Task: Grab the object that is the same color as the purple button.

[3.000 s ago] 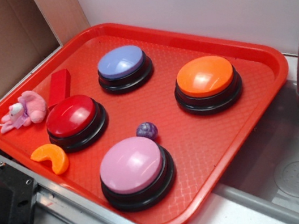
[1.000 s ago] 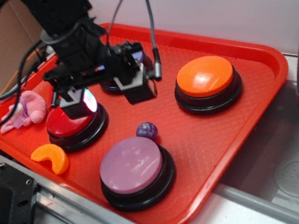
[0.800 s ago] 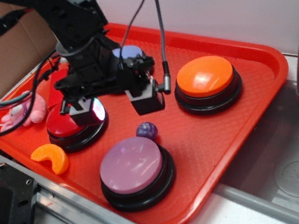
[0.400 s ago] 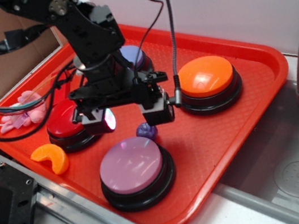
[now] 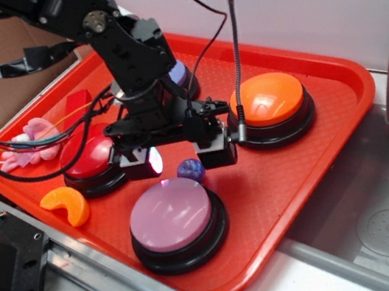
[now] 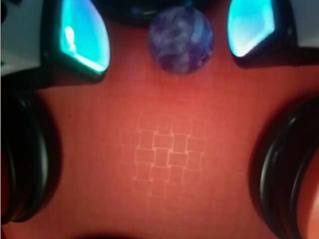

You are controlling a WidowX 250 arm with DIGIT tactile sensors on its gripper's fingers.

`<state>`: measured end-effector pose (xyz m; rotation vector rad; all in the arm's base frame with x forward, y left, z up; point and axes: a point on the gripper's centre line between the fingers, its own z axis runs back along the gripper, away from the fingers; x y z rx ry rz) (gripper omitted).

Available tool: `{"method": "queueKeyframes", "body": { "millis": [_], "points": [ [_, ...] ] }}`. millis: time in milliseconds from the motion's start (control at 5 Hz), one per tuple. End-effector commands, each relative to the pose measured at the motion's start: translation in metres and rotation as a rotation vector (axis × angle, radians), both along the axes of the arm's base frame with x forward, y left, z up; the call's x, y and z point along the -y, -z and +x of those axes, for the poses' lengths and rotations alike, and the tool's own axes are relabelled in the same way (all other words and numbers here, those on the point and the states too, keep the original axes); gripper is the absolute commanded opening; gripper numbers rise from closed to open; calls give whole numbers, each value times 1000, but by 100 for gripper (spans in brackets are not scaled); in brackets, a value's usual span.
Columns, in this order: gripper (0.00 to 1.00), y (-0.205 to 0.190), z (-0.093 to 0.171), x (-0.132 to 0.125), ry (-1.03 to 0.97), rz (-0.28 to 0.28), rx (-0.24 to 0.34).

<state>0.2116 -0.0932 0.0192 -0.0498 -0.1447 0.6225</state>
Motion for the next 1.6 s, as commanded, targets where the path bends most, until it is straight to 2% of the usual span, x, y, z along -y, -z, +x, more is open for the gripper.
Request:
{"method": "queueKeyframes", "body": {
  "millis": [0, 200, 400, 600, 1000, 1200, 1400],
  "points": [
    [100, 2, 14, 6, 5, -42, 40],
    [100, 7, 16, 5, 6, -70, 20],
    [100, 9, 16, 6, 10, -62, 19],
    [0, 8, 15, 5, -7, -89, 24],
    [0, -32, 16, -7, 94, -73, 16],
    [0, -61, 18, -21, 163, -62, 9],
    [0, -99, 20, -35, 282, -28, -59]
  ]
}}
